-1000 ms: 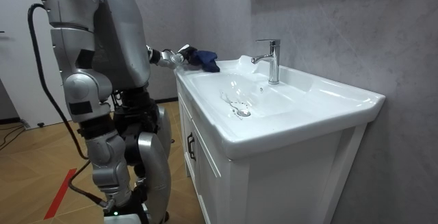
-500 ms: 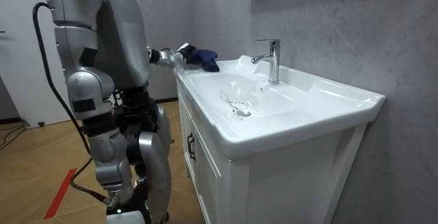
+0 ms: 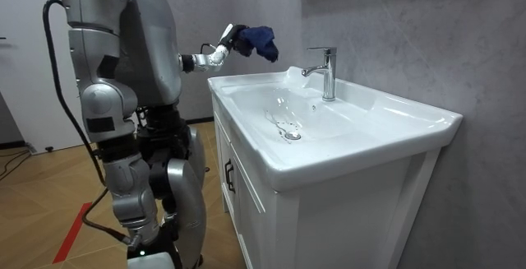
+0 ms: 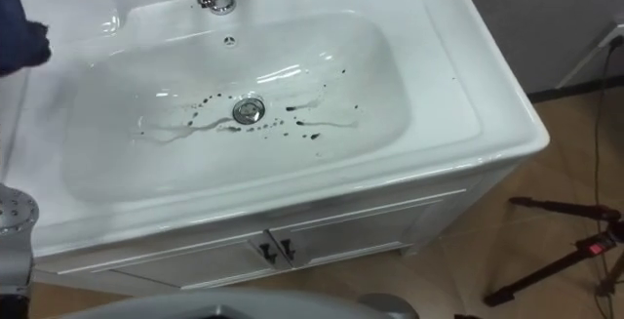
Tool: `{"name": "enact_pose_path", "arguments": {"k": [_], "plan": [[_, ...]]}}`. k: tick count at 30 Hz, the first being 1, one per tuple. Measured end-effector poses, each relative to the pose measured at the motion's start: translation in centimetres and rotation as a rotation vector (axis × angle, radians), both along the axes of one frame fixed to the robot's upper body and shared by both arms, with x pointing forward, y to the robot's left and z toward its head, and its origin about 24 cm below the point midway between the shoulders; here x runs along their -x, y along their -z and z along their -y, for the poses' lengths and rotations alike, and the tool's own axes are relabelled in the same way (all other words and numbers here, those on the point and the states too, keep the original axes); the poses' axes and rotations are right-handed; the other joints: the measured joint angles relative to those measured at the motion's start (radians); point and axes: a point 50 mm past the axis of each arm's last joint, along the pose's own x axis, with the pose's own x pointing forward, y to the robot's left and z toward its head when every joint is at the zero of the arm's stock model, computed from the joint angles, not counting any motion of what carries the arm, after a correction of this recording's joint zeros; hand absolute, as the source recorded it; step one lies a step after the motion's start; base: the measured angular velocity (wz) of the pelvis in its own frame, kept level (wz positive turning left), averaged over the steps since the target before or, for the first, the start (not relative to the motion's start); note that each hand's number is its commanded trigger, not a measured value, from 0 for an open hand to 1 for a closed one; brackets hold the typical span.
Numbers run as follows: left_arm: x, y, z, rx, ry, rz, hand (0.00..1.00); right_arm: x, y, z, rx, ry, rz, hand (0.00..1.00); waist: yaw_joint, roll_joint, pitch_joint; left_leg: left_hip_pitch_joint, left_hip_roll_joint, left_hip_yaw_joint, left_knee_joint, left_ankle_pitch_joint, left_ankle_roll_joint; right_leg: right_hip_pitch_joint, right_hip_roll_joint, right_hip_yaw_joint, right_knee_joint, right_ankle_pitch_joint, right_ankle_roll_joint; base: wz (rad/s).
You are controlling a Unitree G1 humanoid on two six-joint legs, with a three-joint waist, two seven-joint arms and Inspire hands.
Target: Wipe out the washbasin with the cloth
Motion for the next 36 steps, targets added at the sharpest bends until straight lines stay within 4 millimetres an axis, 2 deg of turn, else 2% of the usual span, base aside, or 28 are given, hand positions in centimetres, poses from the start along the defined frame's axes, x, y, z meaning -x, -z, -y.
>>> {"name": "enact_pose_path", "arguments": {"k": [4,12,15,18,20,23,29,36], "plan": [[-0.2,-0.8,0.4,-0.031,0.035,0.039,1.0,0.2,0.0,0.0,0.002,0.0,0.002,0.0,0.001,0.0,-0.0009,0.005,0.0,0.0,0.0,0.0,0.0,0.001,0.0,0.0,0.0,0.0,0.0,0.0],[-0.1,-0.5,0.8,-0.06,0.069,-0.006,1.0,0.6,0.0,0.0,-0.01,-0.001,-0.013,0.0,-0.002,0.002,0.0005,0.005,0.0,-0.005,0.0,0.0,0.0,-0.003,-0.001,-0.001,-0.001,0.0,0.0,0.0],[-0.4,0.3,1.7,-0.034,0.134,-0.073,1.0,0.7,0.0,0.0,-0.011,0.006,-0.022,0.0,-0.003,0.001,-0.0002,0.007,-0.001,-0.001,0.001,0.0,0.0,-0.001,-0.002,-0.005,0.002,0.0,0.0,0.0],[-0.8,2.3,2.5,0.014,0.194,-0.199,1.0,0.6,0.0,0.0,-0.019,0.005,-0.023,0.0,-0.013,0.002,0.0005,0.01,-0.001,-0.006,0.009,0.0,0.0,0.003,-0.004,-0.003,0.003,0.001,-0.001,0.02],[-0.8,4.2,3.0,0.034,0.226,-0.33,1.0,0.6,0.0,0.0,-0.021,0.008,-0.026,0.0,-0.035,0.004,0.0009,0.001,-0.001,-0.011,0.009,0.0,0.0,-0.001,-0.004,-0.007,0.004,0.001,-0.001,0.05],[-1.0,5.5,3.7,0.036,0.273,-0.448,1.0,0.3,0.0,0.0,-0.032,0.002,-0.027,0.0,-0.043,0.006,0.0014,-0.006,0.001,-0.009,0.002,0.0,0.0,-0.014,0.001,-0.003,0.007,0.004,-0.004,-0.03],[-1.3,6.7,4.9,0.001,0.37,-0.606,1.0,0.4,-0.1,0.3,-0.038,0.001,-0.044,0.0,-0.06,0.019,0.0001,-0.01,0.005,0.003,0.003,0.0,0.0,-0.013,0.006,0.002,0.011,0.006,-0.007,-0.04],[-1.3,7.3,4.8,-0.011,0.379,-0.723,1.0,0.6,-0.1,0.4,-0.033,-0.015,-0.075,0.0,-0.083,0.029,0.0031,-0.011,0.005,0.005,0.009,0.0,0.0,-0.015,0.006,0.002,0.002,0.004,-0.007,-0.01]]}}
